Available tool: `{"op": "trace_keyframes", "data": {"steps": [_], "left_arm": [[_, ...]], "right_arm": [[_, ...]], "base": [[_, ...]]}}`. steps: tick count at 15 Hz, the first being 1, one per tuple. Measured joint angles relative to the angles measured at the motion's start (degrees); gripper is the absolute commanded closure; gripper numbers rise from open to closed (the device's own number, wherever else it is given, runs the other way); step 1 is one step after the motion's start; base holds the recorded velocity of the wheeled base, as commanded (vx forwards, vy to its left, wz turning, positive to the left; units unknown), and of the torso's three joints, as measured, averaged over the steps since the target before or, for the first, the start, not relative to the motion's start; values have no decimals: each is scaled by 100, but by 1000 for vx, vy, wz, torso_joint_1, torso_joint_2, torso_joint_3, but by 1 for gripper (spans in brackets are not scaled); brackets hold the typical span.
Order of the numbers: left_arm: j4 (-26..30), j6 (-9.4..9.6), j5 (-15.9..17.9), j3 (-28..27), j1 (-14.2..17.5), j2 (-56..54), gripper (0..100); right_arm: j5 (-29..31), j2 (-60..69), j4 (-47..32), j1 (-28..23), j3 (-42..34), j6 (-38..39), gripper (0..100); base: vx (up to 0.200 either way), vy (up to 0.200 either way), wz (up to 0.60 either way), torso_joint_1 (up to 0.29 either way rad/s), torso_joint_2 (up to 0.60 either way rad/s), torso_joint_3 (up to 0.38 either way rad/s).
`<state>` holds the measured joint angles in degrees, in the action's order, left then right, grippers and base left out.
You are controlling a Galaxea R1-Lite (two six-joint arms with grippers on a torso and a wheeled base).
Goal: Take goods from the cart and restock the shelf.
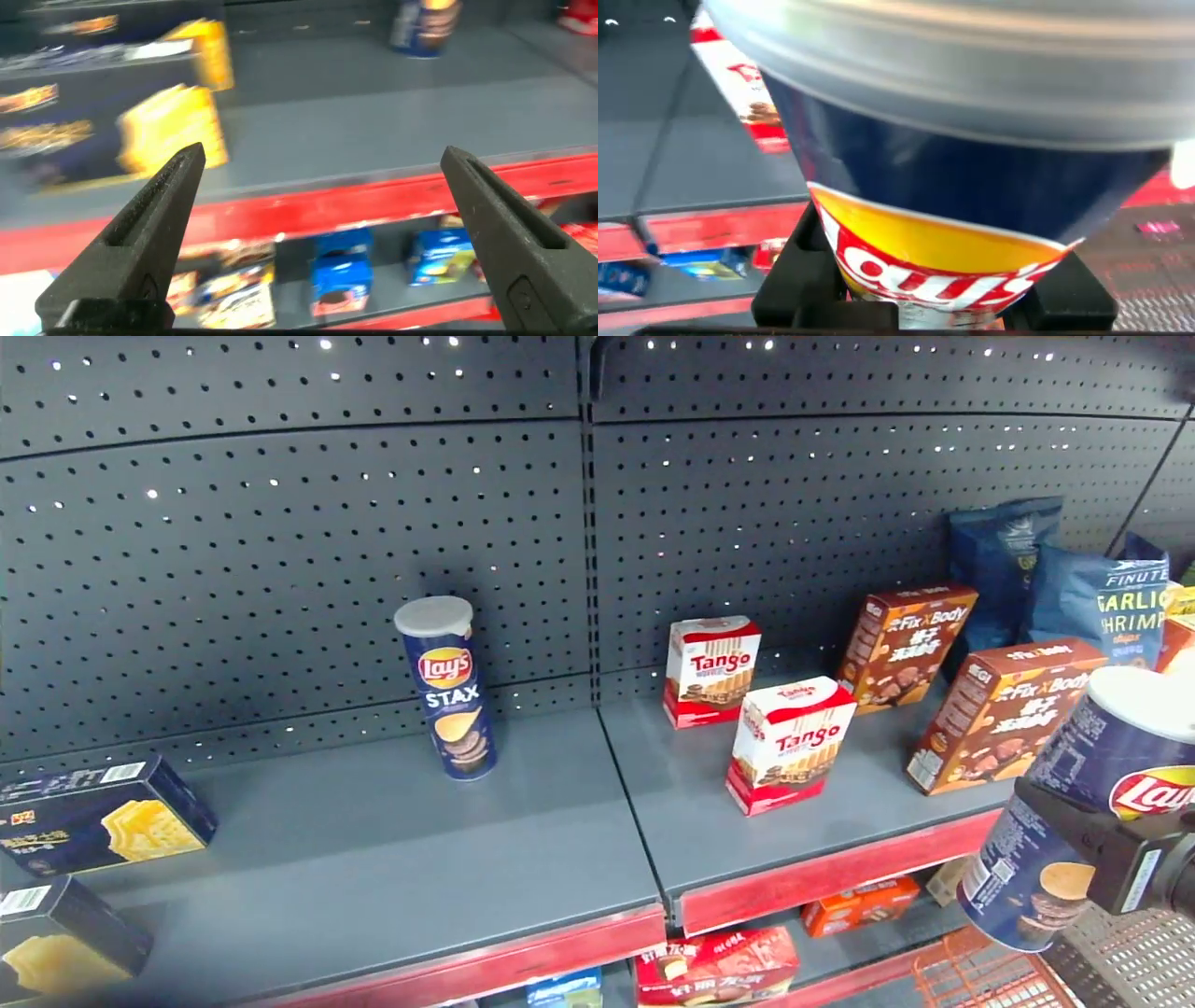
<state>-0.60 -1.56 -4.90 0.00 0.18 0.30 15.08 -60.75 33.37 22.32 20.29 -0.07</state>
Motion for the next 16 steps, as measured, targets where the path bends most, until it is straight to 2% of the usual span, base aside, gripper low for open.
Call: {"op": "trace_keyframes", "data": {"steps": [2,5,9,13,16], "left_arm": [[-5,1,1,0,2,0,0],[2,1,1,0,-5,0,0],[5,0,1,0,-5,0,0],[5,1,0,0,-5,0,0],[6,0,1,0,-5,0,0]], "right_arm": [[-37,80,16,-13,-63,-4,100],[-413,154,16,166,-13,-2,100],[-463,218,35,970,232,-26,100],[-439,206,60,1517,278,-569,100],[-411,207,60,1587,226,-685,100]], "base": [[0,0,0,0,0,0],[0,0,0,0,0,0],[0,0,0,0,0,0],[0,0,0,0,0,0],[0,0,600,1,1,1]]}}
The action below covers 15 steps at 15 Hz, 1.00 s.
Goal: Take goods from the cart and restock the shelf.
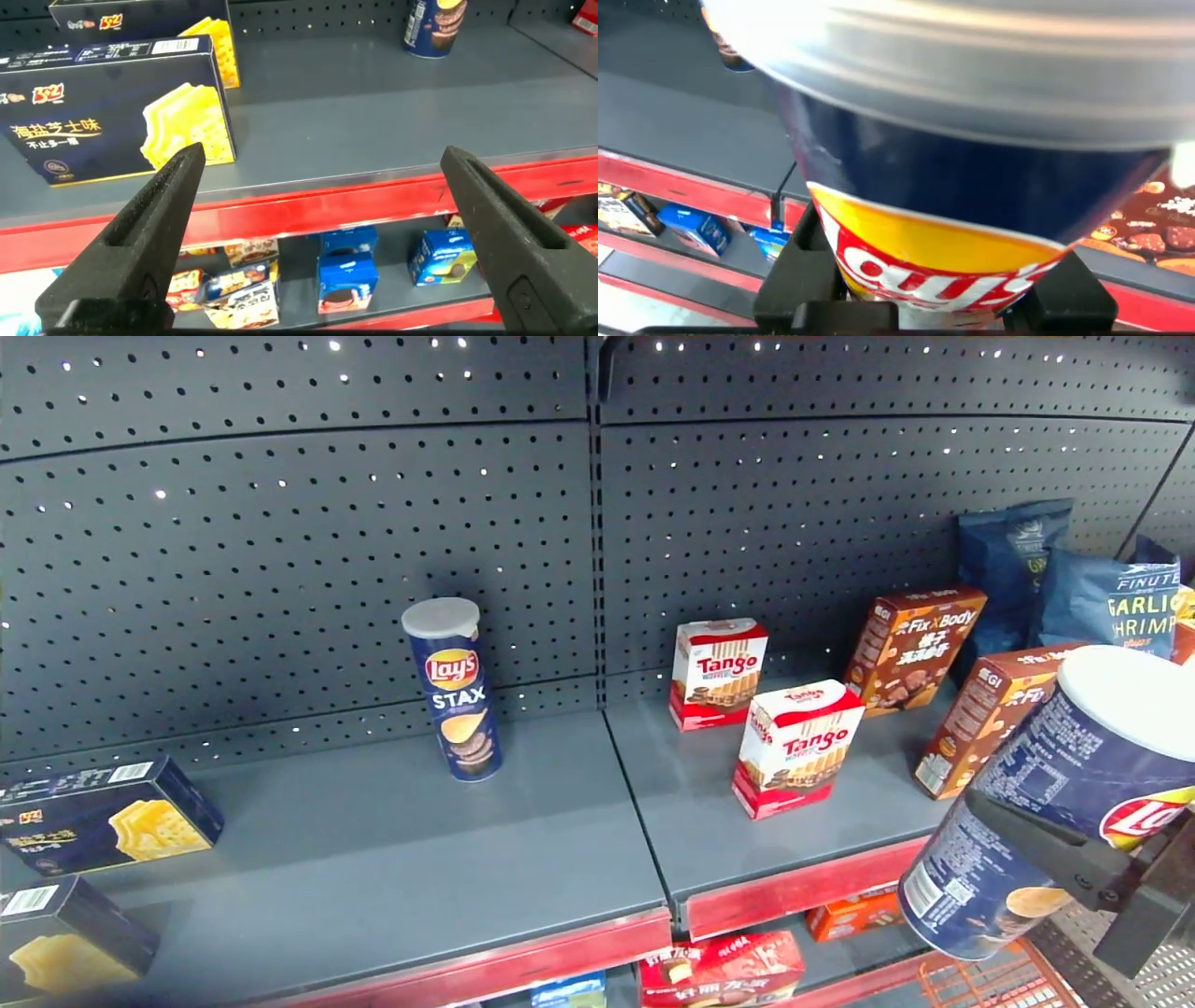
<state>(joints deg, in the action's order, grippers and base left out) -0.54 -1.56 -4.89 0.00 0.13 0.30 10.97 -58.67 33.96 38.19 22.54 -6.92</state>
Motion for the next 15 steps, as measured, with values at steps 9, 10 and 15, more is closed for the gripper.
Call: {"op": "trace_keyframes", "data": {"steps": [9,10,15], "left_arm": [[-1,0,0,0,0,0,0],[-4,1,-1,0,0,0,0],[-6,0,-1,0,5,0,0]], "right_arm": [[-427,132,17,378,-17,-22,100],[-455,116,16,404,-11,-35,100],[378,71,137,96,-291,-189,100]], "base": [[0,0,600,2,2,4],[0,0,600,2,2,-2],[0,0,120,2,1,2]]}}
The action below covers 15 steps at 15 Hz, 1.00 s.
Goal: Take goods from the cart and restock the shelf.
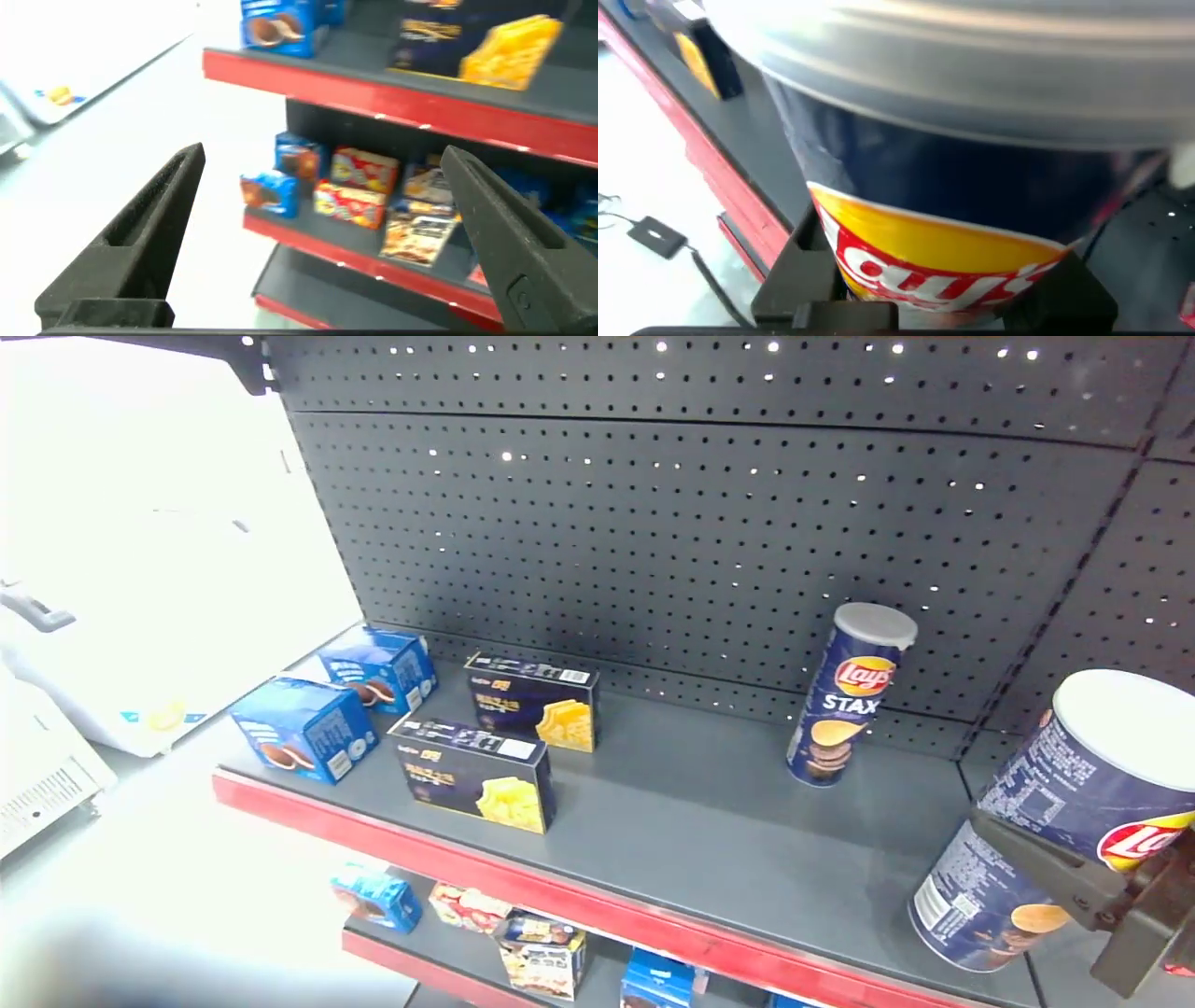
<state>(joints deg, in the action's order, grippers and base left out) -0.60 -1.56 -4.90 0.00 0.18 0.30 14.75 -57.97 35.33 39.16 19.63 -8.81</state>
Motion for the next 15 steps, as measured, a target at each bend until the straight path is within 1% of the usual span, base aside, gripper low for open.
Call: {"op": "trace_keyframes", "data": {"steps": [3,8,9,10,14,15], "left_arm": [[6,0,1,0,-5,0,0],[2,1,0,0,0,0,0],[2,1,0,0,0,0,0],[2,1,1,0,-7,0,0],[9,0,0,0,-11,0,0],[2,1,1,0,-5,0,0]], "right_arm": [[-13,0,-24,-206,-174,-79,100],[-35,26,41,-230,-179,-95,100],[-162,30,41,-226,-200,-78,100],[-305,41,44,-222,-211,-62,100],[-354,91,39,-208,-229,-65,100],[-356,96,30,-204,-233,-60,100]], "base": [[0,0,0,0,0,0],[0,0,0,0,0,0],[0,0,0,0,0,0],[0,0,-600,2,7,7],[0,0,-600,4,2,1],[0,0,0,0,0,0]]}}
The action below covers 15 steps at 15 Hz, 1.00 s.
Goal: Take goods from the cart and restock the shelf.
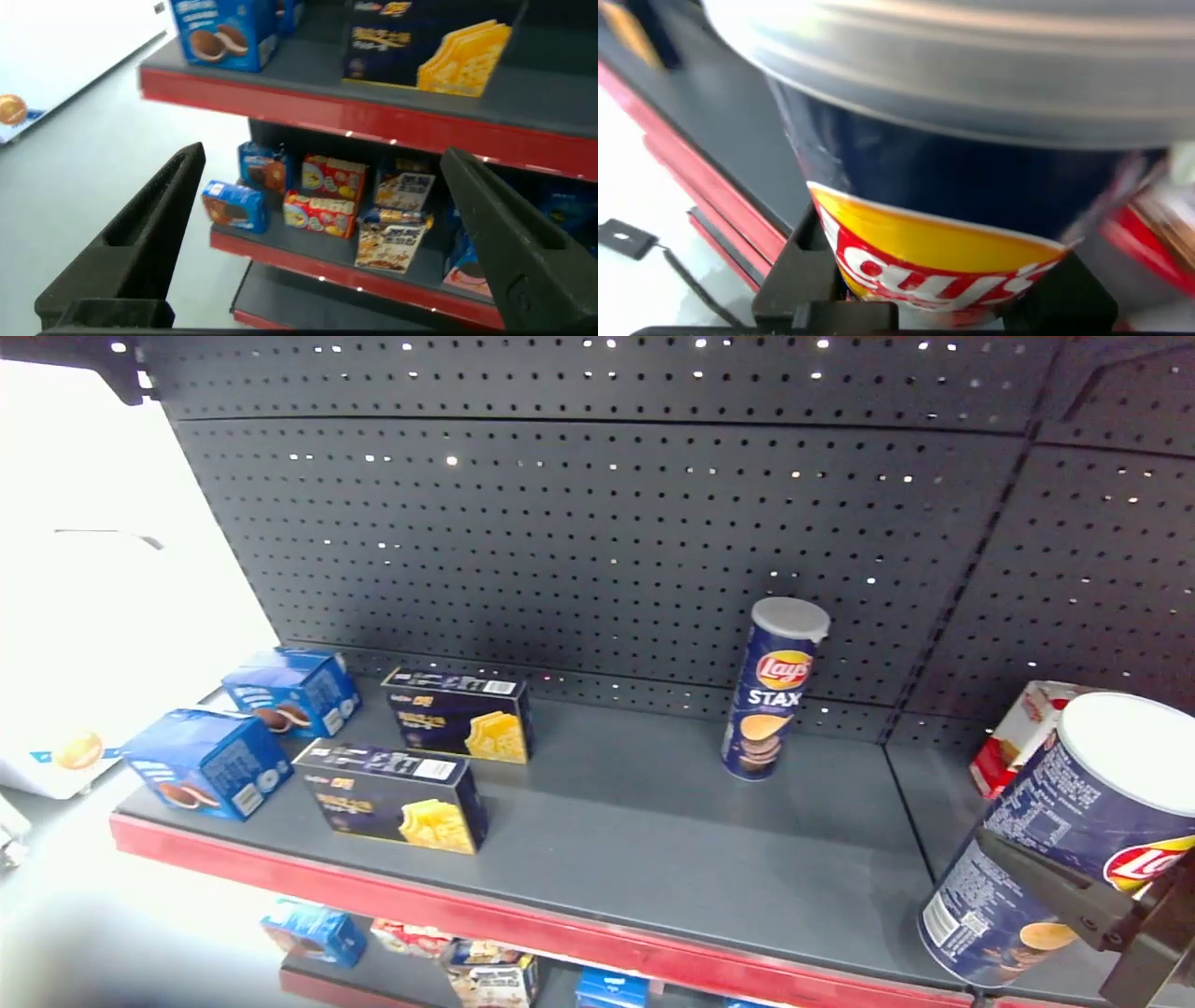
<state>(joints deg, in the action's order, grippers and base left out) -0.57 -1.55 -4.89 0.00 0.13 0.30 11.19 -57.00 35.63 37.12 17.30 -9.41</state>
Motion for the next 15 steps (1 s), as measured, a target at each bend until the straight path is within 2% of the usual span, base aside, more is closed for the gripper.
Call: {"op": "trace_keyframes", "data": {"steps": [6,9,15], "left_arm": [[0,0,0,0,5,0,0],[0,0,0,0,0,0,0],[2,0,-1,0,-2,0,0]], "right_arm": [[-118,6,2,66,-22,61,100],[-334,11,6,74,-29,112,100],[-375,33,24,74,-22,140,100]], "base": [[0,0,0,0,0,0],[0,0,-600,-2,2,4],[0,0,0,0,0,0]]}}
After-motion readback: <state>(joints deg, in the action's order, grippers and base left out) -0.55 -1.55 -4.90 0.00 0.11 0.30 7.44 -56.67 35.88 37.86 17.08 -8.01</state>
